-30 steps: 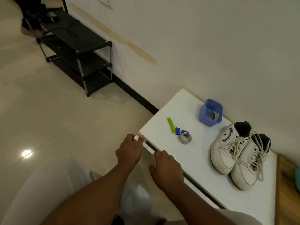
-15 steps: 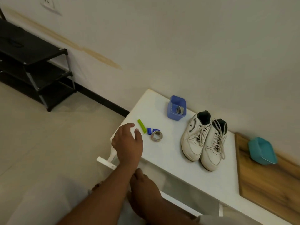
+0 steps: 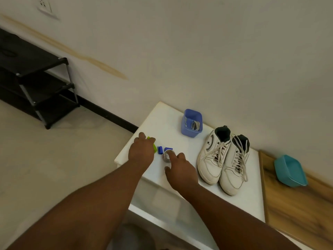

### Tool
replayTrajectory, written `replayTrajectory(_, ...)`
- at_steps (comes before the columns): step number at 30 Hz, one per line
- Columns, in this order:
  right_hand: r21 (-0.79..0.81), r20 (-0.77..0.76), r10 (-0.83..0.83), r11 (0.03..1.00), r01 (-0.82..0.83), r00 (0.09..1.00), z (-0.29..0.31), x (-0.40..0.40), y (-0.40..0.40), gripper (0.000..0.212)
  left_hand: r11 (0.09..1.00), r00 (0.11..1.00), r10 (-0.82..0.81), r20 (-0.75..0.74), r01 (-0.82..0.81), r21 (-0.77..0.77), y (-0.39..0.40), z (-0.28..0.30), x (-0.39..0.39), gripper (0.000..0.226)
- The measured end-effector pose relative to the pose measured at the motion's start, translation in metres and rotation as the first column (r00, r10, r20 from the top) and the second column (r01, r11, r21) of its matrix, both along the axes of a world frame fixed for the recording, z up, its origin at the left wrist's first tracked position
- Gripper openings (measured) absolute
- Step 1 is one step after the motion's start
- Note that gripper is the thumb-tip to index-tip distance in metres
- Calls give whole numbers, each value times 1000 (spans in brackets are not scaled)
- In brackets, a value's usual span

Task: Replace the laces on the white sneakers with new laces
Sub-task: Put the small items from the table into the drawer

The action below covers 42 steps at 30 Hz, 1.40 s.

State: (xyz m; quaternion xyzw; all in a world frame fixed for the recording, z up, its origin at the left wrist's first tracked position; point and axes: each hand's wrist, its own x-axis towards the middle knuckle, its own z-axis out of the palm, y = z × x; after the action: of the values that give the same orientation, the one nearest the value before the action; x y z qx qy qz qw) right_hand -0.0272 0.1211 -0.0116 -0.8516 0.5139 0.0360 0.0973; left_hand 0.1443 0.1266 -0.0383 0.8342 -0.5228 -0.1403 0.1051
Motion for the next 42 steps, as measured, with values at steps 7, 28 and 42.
replayTrajectory(7, -16, 16, 21, 1000, -21, 1000, -11, -24, 10, 35, 985, 939, -144, 313, 107, 134, 21, 7, 15, 26)
replayTrajectory(28, 627, -152, -58, 766, 142, 987, -101, -73, 54, 50, 606, 950, -212, -230, 312, 731, 50, -66, -107, 22)
replayTrajectory(42, 653, -63, -52, 753, 81, 997, -87, -92, 57, 45, 467, 850, -447, -278, 487, 738, 49, -60, -80, 22)
